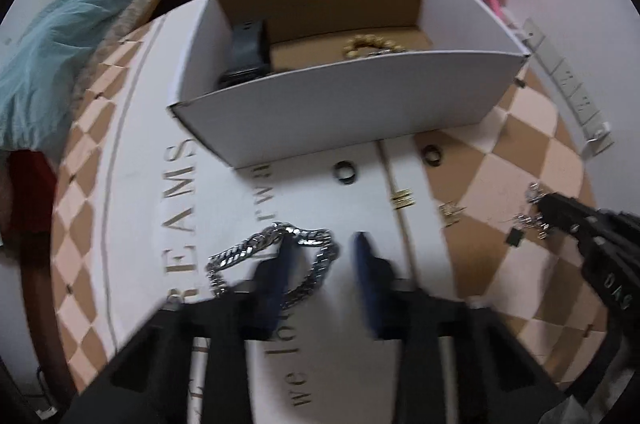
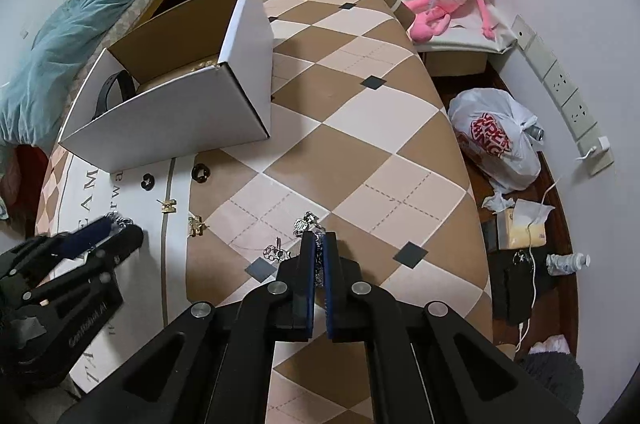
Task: Organize jewelry
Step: 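Grasp the silver chain bracelet with the left gripper while the right gripper grasps the silver charm bracelet, then lower the chain bracelet with the left gripper while the right gripper lowers the charm bracelet into the box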
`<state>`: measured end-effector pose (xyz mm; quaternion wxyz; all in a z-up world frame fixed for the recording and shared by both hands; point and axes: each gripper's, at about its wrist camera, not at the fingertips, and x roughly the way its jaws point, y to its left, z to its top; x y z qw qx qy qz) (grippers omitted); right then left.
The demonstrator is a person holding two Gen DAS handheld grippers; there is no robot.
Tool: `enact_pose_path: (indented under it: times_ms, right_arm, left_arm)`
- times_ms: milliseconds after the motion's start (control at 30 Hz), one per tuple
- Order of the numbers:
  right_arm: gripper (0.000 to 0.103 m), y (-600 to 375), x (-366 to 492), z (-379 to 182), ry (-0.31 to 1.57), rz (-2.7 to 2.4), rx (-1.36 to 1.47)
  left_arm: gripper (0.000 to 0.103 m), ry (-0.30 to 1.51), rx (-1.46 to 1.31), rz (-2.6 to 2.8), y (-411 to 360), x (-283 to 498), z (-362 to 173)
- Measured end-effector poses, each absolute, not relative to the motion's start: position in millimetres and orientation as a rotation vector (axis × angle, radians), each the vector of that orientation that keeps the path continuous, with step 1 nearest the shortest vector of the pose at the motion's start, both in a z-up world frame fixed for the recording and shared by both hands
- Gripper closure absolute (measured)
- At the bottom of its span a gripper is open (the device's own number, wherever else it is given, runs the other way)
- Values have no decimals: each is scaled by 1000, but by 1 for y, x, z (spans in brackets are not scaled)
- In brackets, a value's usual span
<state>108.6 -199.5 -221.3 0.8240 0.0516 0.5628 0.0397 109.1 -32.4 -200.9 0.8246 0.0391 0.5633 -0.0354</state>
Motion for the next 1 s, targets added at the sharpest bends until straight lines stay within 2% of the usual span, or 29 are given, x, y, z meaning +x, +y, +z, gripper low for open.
enact_pose_path:
  times_ms: [67, 267, 633, 1000]
  right_arm:
    - [100, -201, 108, -220, 1196, 87, 117]
    - [102, -203, 105, -205, 1171, 120, 163]
    - [102, -195, 97, -169, 1134, 241, 297]
    - [102, -179, 124, -85, 1023, 399, 344]
  left_arm:
    - [97, 1203, 65, -81, -33, 110, -200]
    - [97, 1183, -59, -99, -22, 100, -188]
    - [97, 1091, -240, -124, 22, 82, -129]
    - [97, 938, -319, -235, 30, 106, -43]
